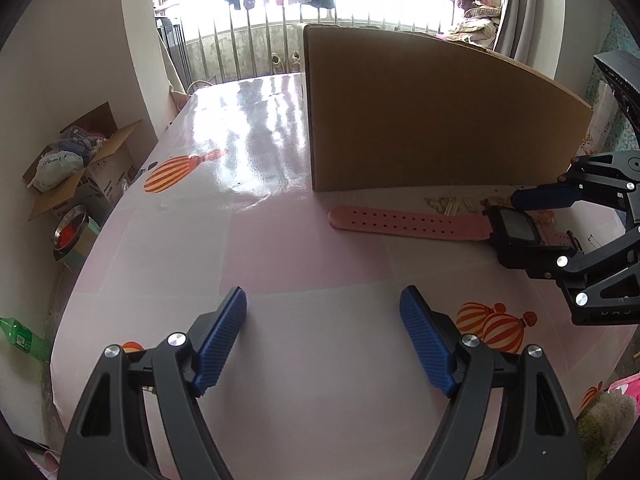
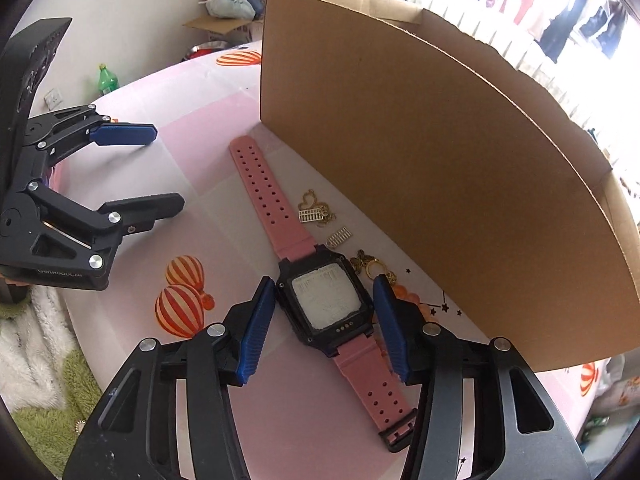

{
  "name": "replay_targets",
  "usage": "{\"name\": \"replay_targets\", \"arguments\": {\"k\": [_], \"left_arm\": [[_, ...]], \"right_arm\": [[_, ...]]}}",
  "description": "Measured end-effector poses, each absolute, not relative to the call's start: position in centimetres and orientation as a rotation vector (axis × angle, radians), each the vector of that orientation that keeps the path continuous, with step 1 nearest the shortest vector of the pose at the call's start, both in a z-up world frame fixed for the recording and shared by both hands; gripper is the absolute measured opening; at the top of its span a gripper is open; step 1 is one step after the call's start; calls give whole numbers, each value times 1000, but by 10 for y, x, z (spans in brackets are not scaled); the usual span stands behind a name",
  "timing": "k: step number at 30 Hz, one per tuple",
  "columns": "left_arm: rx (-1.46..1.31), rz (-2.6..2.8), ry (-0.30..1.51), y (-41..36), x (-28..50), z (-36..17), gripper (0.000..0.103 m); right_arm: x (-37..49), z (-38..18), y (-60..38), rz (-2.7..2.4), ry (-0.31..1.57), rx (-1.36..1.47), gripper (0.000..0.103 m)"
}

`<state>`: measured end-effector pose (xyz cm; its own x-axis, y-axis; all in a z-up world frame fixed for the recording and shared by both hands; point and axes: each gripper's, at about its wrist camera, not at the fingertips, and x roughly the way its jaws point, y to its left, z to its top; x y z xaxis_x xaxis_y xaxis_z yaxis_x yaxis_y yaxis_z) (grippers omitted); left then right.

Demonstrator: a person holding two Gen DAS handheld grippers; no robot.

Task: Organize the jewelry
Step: 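Lower the right tool onto the pink-strap watch and grasp its strap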

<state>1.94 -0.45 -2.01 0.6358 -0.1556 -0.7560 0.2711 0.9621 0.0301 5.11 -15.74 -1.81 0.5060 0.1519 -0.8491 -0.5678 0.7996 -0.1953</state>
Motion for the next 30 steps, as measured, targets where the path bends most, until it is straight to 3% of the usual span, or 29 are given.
{"name": "replay_targets", "arguments": {"k": [15, 25, 30], "left_arm": [[368, -320, 743, -30, -17, -14, 77], [578, -391, 635, -63, -42, -18, 77], [631, -425, 608, -73, -48, -20, 67]], "right_arm": [[27, -23, -148, 526, 1000, -472, 42], [27, -28, -194, 643, 1151, -131, 42], [34, -32, -216, 699, 1197, 37, 42]]}}
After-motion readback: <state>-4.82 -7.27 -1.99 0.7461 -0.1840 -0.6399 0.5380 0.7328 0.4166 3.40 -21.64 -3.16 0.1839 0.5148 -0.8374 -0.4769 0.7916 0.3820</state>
